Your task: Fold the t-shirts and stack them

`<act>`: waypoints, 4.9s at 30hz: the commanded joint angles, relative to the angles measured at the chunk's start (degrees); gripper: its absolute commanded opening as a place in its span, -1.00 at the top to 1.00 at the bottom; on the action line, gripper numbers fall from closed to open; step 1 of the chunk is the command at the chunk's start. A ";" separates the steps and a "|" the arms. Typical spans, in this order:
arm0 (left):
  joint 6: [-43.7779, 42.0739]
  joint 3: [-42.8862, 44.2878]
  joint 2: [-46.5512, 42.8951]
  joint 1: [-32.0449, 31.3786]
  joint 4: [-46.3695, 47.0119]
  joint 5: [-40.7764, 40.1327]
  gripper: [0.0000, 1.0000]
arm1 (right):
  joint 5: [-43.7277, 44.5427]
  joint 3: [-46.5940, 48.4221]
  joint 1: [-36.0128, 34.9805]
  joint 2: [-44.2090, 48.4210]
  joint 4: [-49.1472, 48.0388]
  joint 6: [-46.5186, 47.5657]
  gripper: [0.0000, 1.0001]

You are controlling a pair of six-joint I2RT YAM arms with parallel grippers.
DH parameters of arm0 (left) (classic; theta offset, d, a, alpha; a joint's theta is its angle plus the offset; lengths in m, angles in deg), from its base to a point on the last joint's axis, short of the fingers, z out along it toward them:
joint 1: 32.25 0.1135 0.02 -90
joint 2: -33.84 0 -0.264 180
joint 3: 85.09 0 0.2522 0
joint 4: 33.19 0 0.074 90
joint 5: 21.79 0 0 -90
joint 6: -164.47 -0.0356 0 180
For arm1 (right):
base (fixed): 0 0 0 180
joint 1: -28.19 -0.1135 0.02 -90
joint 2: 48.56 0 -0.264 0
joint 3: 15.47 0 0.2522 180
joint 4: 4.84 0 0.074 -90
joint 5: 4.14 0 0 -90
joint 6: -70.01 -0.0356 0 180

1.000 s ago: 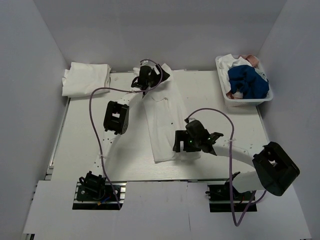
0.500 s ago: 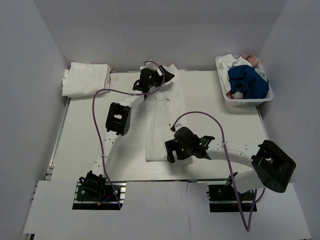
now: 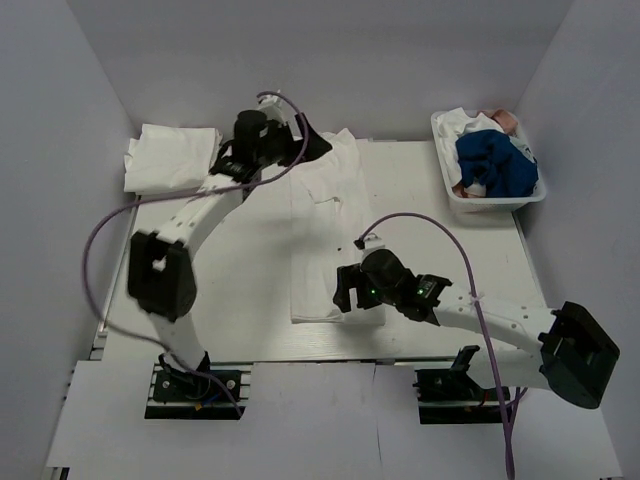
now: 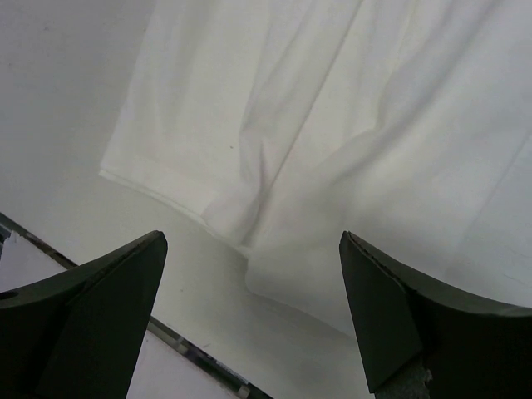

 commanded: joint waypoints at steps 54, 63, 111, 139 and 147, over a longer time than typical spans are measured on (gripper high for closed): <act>7.48 -61.61 -28.88 -14.30 -10.66 1.68 1.00 | -12.16 -15.73 12.55 8.94 4.91 -9.83 0.87; 6.08 -57.93 -35.65 -14.83 -10.50 -0.08 1.00 | -6.02 -10.90 12.55 11.75 3.42 -7.98 1.00; -2.01 0.97 11.81 1.69 -11.11 -19.42 -0.31 | -10.99 45.53 32.50 -47.13 -18.04 12.49 0.69; 2.47 -41.05 -12.62 -0.06 -0.21 -2.37 -0.94 | -10.31 11.36 33.12 -22.35 -11.10 1.25 -0.81; 4.75 -40.44 -8.24 -0.06 -0.03 -5.26 -0.56 | -16.63 6.60 34.79 -23.83 -16.80 -0.68 -0.81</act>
